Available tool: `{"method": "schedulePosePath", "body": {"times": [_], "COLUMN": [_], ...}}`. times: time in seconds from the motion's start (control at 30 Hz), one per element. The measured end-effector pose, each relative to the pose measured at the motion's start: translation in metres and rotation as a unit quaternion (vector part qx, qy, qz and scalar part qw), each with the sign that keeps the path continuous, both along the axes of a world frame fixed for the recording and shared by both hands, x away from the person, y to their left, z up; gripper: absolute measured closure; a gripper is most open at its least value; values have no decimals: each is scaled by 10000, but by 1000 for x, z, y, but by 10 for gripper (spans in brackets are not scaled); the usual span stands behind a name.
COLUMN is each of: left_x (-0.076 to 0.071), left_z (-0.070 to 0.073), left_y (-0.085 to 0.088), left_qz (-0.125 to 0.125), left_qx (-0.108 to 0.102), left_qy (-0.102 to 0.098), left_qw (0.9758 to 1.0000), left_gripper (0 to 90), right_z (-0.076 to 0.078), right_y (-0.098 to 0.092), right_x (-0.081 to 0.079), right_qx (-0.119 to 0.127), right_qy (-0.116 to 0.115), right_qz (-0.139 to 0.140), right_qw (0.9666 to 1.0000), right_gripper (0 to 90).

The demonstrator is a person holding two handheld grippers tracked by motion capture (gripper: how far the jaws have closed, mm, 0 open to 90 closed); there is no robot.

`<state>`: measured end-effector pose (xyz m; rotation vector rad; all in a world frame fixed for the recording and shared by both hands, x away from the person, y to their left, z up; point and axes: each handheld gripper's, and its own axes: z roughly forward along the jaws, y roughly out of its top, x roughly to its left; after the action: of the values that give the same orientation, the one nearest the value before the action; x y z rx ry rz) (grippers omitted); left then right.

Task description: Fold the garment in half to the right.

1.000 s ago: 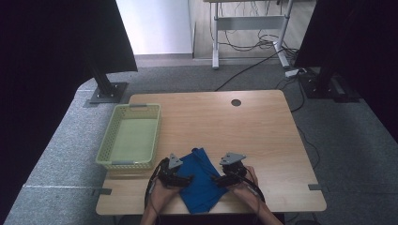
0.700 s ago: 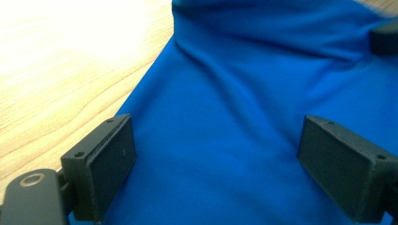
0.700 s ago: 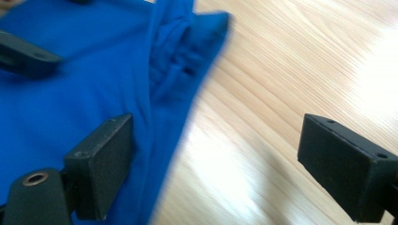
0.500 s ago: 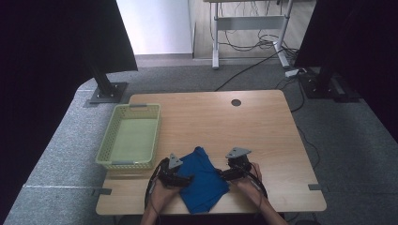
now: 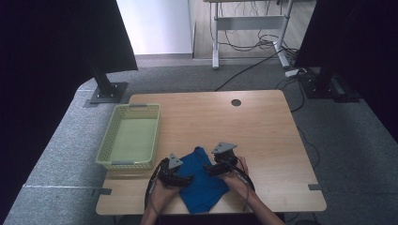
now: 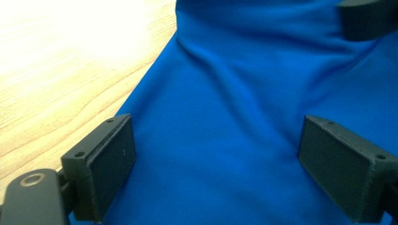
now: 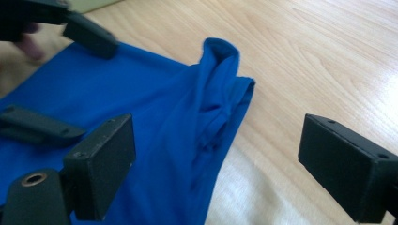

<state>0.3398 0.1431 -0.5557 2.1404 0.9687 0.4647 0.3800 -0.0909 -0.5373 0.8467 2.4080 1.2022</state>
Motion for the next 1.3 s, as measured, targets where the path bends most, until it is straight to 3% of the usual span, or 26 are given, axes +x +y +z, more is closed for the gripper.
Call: {"method": "schedulePosePath", "body": {"times": [0.1, 0.2, 0.53, 0.6, 0.7, 0.77, 0.83, 0.97, 1.3], "left_x": [0, 0, 0, -1, -1, -1, -1, -1, -1], "left_z": [0, 0, 0, 0, 0, 0, 0, 0, 0], "left_y": [0, 0, 0, 0, 0, 0, 0, 0, -1], "left_qz": [9, 14, 24, 35, 42, 47, 53, 59, 73], "left_qx": [0, -1, 0, 3, -1, -5, -6, -7, -11], "left_qy": [0, 0, -3, -7, -4, -6, -4, -7, -30], "left_qw": [10000, 10000, 10000, 10000, 10000, 10000, 10000, 10000, 10000], "left_gripper": [113, 113, 113, 113, 115, 119, 119, 120, 127], "right_z": [-5, -8, 2, -1, -9, -14, -17, -13, -2], "right_y": [-1, -10, -1, 1, -3, -6, -7, -6, -17], "right_x": [10, 18, 23, 30, 41, 45, 46, 45, 33], "right_qx": [-199, -154, 25, 50, -182, -171, -91, -163, -37], "right_qy": [-17, 63, -16, 8, 70, 184, 232, 163, 117], "right_qz": [-219, -465, -340, -452, -743, -800, -806, -758, -458], "right_qw": [9996, 9988, 9994, 9990, 9970, 9965, 9964, 9969, 9989], "right_gripper": [110, 105, 106, 106, 103, 103, 105, 108, 102]}}
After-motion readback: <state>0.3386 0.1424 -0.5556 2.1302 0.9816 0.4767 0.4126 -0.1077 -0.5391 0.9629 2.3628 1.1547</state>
